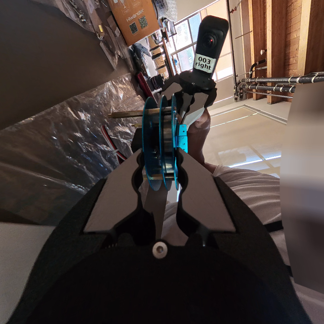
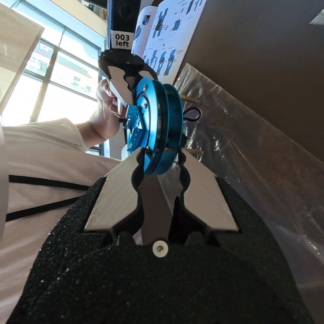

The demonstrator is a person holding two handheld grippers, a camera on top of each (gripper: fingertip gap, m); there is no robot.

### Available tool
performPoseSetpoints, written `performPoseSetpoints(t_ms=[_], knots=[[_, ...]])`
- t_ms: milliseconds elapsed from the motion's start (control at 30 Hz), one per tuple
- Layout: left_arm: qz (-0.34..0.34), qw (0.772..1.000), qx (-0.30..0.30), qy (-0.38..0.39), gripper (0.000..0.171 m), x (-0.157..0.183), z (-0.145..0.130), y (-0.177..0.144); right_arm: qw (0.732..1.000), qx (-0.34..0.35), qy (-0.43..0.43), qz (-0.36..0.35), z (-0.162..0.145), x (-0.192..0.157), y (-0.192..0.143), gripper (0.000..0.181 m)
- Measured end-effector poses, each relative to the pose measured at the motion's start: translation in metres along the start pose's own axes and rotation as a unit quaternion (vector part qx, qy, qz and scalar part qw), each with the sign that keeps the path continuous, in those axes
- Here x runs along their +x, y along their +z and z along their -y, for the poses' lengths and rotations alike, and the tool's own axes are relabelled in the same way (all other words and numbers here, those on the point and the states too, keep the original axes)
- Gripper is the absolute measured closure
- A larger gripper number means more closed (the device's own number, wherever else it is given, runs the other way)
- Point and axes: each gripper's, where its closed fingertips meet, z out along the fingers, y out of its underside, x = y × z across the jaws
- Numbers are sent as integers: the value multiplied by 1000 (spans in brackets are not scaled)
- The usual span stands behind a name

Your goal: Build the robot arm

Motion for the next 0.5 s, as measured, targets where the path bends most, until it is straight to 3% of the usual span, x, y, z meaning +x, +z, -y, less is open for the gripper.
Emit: performPoseSetpoints(t_ms=[267,400,500], knots=[[61,998,12,20,130,-19,15,2,1000,-5,5,15,2,18,1,140],[104,991,21,85,124,-18,19,-2,1000,0,-24,19,2,18,-2,139],[142,975,59,161,123,-12,32,-14,998,18,-61,-13,5,23,-12,140]])
